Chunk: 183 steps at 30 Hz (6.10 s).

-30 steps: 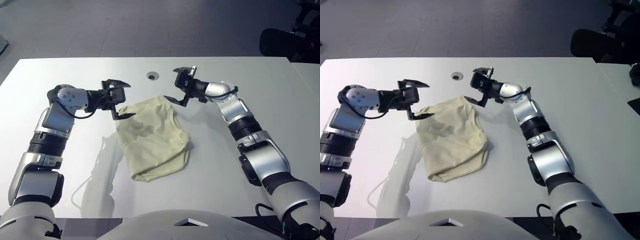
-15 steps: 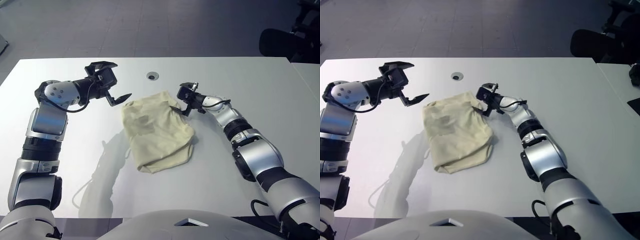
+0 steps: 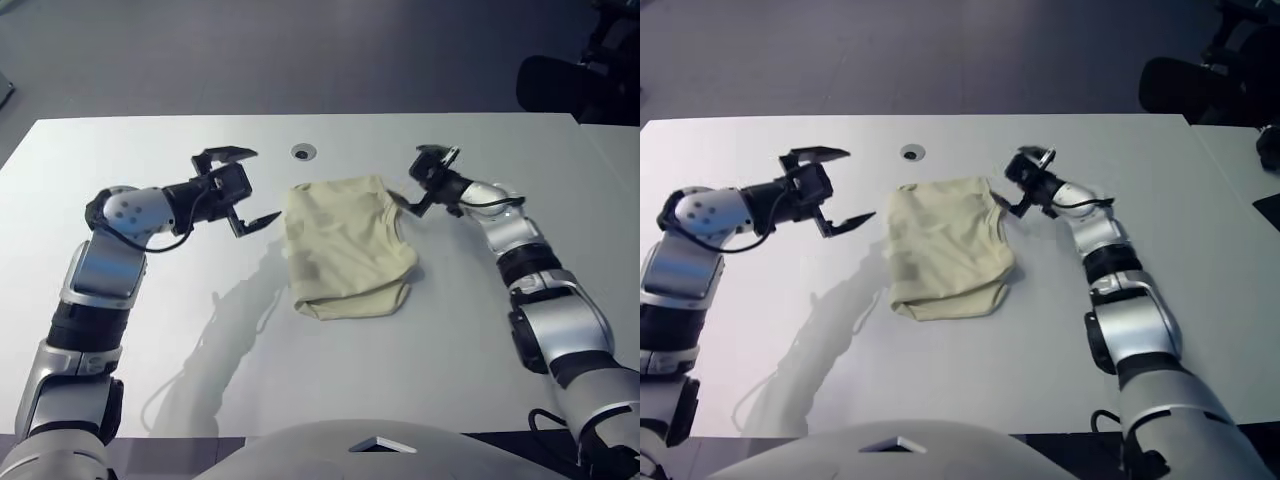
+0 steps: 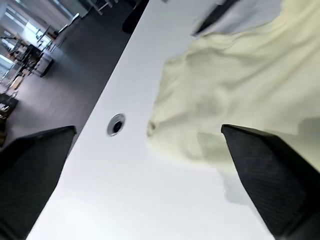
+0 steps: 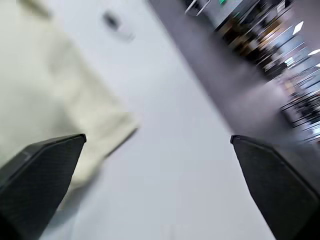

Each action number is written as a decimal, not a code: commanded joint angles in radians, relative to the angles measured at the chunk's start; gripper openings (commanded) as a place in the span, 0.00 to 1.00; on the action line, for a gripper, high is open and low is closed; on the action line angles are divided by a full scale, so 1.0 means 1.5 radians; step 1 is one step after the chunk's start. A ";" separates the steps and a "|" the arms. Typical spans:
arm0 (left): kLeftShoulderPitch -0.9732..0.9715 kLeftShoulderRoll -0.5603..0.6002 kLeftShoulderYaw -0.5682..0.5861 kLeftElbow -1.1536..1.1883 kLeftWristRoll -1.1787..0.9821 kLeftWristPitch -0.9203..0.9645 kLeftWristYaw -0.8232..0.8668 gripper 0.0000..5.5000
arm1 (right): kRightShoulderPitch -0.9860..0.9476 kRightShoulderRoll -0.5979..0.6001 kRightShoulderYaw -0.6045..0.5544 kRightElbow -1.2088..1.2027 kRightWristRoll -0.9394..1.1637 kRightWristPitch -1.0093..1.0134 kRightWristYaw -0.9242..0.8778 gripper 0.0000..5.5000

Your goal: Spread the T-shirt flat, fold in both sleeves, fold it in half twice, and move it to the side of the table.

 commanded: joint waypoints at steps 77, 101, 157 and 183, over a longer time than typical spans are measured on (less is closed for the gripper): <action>0.227 -0.025 -0.258 -0.067 0.376 -0.108 0.091 0.02 | 0.615 -0.235 0.141 -0.620 -0.350 -0.076 -0.003 0.50; 0.238 -0.026 -0.266 -0.090 0.380 -0.083 0.084 0.02 | 0.630 -0.267 0.122 -0.596 -0.340 -0.077 -0.018 0.00; 0.235 -0.024 -0.267 -0.088 0.382 -0.078 0.070 0.02 | 0.531 -0.204 0.156 -0.590 -0.383 0.014 0.010 0.52; 0.299 0.132 -0.213 -0.269 0.084 0.109 -0.207 0.02 | 0.561 -0.316 0.125 -0.754 -0.053 0.147 0.345 0.03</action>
